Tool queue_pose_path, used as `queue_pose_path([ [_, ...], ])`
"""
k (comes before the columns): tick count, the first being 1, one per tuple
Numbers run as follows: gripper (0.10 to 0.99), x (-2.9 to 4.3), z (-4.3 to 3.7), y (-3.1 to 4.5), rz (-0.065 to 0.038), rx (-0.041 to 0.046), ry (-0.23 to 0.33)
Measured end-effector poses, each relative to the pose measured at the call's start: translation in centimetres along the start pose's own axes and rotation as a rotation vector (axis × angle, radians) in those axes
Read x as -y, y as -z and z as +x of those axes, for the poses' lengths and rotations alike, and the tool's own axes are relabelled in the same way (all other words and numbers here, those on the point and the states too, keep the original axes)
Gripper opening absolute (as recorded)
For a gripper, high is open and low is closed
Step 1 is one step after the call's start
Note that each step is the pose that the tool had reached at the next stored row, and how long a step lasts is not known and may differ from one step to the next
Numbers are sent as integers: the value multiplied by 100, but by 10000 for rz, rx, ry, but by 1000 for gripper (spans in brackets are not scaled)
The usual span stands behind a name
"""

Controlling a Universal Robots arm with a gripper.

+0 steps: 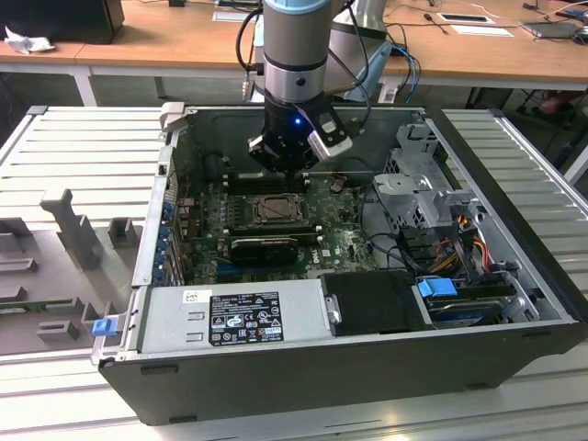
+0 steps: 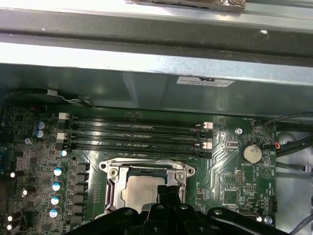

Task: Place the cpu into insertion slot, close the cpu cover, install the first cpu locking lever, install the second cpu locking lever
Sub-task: 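Install the second cpu locking lever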

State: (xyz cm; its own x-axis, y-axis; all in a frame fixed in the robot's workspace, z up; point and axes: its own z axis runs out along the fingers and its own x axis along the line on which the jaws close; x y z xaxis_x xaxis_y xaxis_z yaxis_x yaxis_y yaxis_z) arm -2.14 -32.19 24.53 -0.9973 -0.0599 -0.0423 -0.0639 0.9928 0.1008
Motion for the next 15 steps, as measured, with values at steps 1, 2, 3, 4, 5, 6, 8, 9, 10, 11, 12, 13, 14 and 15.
queue_pose_path([
  [1, 106, 5, 0, 1, 0, 0, 1],
  [2, 106, 11, 1, 1, 0, 0, 0],
  [3, 106, 17, 1, 2, 0, 0, 0],
  [4, 106, 23, 1, 2, -1, 0, 0],
  [5, 106, 27, 2, 3, -1, 0, 0],
  [6, 106, 30, 2, 5, 0, 0, -1],
  [8, 106, 30, 2, 25, 0, 0, -2],
  [9, 106, 29, 1, 39, 0, 0, -1],
  [10, 106, 28, 0, 55, 0, -2, 0],
  [11, 106, 29, -1, 65, 0, -3, 0],
  [12, 106, 37, -1, 68, -3, -3, 1],
  [13, 106, 48, 0, 70, -2, -3, 0],
  [14, 106, 58, 1, 71, -1, -3, -1],
  [15, 106, 69, 2, 72, 0, -3, -1],
])
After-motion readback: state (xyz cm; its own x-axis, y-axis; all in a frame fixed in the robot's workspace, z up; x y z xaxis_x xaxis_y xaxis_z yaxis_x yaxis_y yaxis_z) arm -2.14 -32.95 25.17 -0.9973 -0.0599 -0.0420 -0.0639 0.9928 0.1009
